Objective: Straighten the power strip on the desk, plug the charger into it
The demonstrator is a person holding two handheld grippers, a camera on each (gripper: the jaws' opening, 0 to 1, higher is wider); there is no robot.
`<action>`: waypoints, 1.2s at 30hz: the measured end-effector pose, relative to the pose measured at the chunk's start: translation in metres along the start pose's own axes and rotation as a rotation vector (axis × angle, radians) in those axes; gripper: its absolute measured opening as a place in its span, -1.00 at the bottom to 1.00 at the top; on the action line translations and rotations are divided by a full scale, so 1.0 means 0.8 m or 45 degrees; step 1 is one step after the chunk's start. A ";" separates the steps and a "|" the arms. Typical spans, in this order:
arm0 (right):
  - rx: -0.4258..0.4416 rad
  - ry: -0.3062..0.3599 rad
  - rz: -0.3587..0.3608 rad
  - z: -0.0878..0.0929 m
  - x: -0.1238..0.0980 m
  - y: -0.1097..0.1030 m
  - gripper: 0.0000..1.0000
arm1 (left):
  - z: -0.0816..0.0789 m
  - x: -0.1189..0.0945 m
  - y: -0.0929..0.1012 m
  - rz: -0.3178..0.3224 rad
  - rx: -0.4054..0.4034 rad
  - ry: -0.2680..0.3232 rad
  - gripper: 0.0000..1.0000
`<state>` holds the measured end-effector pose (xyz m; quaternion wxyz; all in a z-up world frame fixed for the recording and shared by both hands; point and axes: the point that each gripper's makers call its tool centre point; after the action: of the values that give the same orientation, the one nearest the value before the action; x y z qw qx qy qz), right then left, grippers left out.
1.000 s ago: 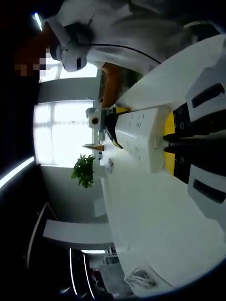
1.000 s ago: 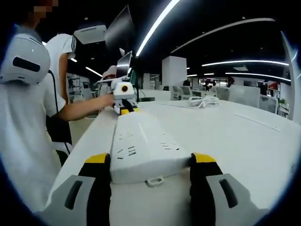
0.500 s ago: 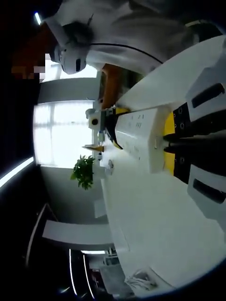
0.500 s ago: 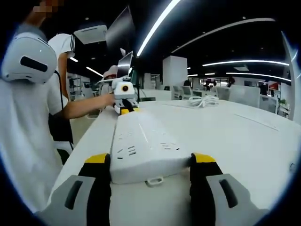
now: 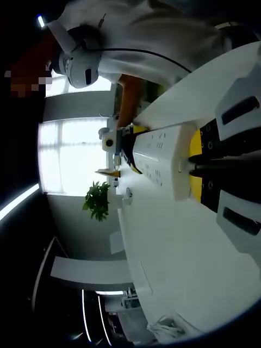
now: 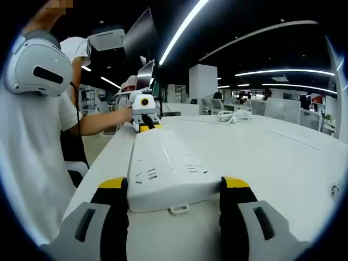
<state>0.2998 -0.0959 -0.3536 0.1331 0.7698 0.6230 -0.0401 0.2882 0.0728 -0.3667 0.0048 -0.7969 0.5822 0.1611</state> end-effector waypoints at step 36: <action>0.009 0.001 0.027 0.015 -0.052 0.019 0.34 | -0.015 0.054 0.007 0.060 0.024 -0.010 -0.77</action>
<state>0.3064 -0.1415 -0.3531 0.1304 0.7768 0.6148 -0.0405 0.2981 0.0285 -0.3659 0.0108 -0.7821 0.6024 0.1590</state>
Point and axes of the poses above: the point that each gripper's makers call its tool centre point, and the gripper's own axes: x roughly forward along the fingers, y roughly to its right, z roughly out of its underside, and after that the axes turned 7 degrees about -x, right-handed
